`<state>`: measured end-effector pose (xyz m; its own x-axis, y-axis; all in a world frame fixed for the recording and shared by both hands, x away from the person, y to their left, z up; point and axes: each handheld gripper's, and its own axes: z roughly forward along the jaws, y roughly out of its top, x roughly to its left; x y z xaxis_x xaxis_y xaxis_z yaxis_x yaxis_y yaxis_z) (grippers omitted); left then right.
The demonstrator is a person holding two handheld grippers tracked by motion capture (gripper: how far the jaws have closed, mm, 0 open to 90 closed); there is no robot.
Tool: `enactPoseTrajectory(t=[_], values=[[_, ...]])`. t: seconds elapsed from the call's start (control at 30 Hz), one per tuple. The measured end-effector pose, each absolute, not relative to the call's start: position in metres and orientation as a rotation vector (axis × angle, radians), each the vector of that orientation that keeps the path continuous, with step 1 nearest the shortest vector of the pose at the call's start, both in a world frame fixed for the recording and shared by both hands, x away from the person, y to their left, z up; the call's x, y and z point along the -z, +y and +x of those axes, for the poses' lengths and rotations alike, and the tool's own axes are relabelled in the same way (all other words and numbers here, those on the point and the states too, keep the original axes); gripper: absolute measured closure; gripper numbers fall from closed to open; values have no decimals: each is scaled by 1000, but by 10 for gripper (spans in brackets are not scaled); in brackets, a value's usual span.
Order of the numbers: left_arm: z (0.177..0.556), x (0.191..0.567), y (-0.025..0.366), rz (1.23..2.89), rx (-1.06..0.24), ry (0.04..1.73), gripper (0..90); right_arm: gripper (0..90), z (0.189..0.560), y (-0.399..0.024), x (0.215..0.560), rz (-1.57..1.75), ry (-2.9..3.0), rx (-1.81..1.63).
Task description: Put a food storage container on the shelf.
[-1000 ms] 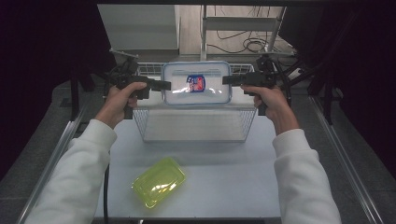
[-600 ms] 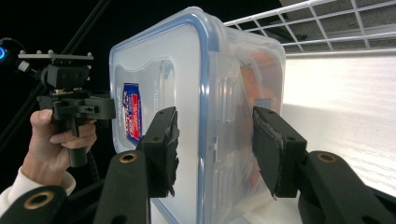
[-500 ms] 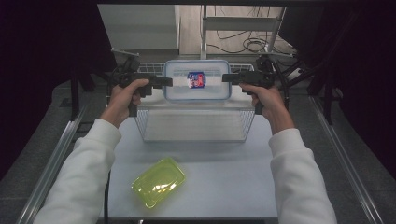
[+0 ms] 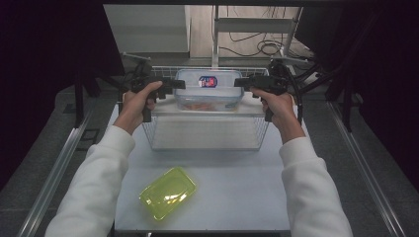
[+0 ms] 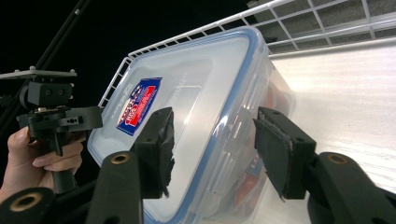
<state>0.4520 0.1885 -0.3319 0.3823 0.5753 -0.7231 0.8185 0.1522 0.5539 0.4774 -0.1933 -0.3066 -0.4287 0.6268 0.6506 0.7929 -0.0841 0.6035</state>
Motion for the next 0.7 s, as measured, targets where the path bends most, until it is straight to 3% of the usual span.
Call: enactPoseTrajectory(t=[0.1,0.27,0.43,0.7], values=[[454,333,188,1526,272,1309,222,464,475,-195,308,-1572,-1991,1540],[452,331,189,1517,259,1293,177,439,470,-199,305,-1548,-1992,1572],[443,323,196,1491,242,1278,159,412,463,-205,300,-1502,-2017,1632],[410,313,205,1542,100,1231,189,409,441,-211,297,-1411,-2128,1699]])
